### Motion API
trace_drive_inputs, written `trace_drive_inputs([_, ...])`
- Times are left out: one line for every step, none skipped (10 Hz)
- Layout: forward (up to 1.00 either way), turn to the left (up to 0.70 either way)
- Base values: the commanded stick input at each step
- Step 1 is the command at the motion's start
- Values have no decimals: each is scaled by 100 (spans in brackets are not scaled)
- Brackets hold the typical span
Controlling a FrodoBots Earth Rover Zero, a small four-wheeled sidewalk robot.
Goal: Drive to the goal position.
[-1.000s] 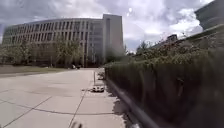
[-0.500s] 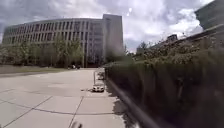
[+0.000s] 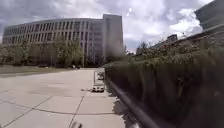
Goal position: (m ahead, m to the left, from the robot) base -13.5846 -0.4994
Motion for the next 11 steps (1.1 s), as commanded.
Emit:
trace_drive_inputs([6, 0])
trace_drive_inputs([6, 0])
trace_drive_inputs([5, 0])
trace_drive_inputs([5, 0])
trace_drive_inputs([5, 0])
trace_drive_inputs([5, 0])
trace_drive_inputs([5, 0])
trace_drive_inputs([6, 0])
trace_drive_inputs([5, 0])
trace_drive_inputs([5, 0])
trace_drive_inputs([5, 0])
